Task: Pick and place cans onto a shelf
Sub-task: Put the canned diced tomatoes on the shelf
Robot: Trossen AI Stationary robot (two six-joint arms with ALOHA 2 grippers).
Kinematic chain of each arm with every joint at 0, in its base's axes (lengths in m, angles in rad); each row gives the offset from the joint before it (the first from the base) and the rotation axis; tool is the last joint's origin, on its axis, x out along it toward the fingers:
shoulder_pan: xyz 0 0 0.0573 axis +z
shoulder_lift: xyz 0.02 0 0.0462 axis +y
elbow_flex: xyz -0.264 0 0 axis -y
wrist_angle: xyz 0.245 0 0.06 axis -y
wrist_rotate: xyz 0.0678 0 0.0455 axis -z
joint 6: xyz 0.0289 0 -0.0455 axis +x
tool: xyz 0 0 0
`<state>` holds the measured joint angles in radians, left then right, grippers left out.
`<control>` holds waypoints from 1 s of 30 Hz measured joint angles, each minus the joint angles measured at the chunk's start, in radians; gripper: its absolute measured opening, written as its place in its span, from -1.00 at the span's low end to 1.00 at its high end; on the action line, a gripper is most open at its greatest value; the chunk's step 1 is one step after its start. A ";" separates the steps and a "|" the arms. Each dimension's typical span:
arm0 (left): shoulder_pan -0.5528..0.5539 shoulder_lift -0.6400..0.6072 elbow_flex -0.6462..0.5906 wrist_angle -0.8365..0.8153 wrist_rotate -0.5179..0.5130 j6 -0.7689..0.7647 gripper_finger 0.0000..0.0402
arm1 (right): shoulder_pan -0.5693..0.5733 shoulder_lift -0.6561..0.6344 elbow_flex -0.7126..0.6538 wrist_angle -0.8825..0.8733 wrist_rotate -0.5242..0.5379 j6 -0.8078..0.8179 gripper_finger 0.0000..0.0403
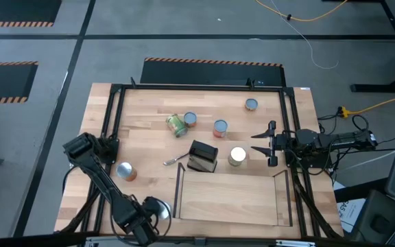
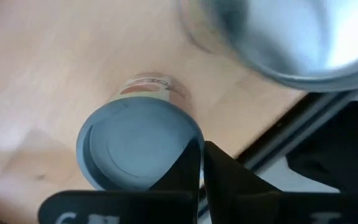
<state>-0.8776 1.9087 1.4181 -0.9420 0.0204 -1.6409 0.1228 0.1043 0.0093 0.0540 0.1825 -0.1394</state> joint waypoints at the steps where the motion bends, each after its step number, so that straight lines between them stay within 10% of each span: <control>1: 0.000 -0.004 -0.001 0.000 0.001 0.000 -0.99 | 0.000 0.000 0.000 0.000 0.000 0.000 -0.01; 14: 0.000 -0.023 0.057 -0.014 0.023 0.028 -0.99 | 0.000 0.000 0.000 0.000 0.000 0.000 -0.01; 30: 0.040 -0.026 0.478 -0.324 0.041 0.156 -1.00 | 0.000 0.000 0.000 0.000 0.000 0.000 -0.01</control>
<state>-0.8380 1.8826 1.8964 -1.2655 0.0618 -1.4849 0.1229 0.1043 0.0093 0.0544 0.1825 -0.1393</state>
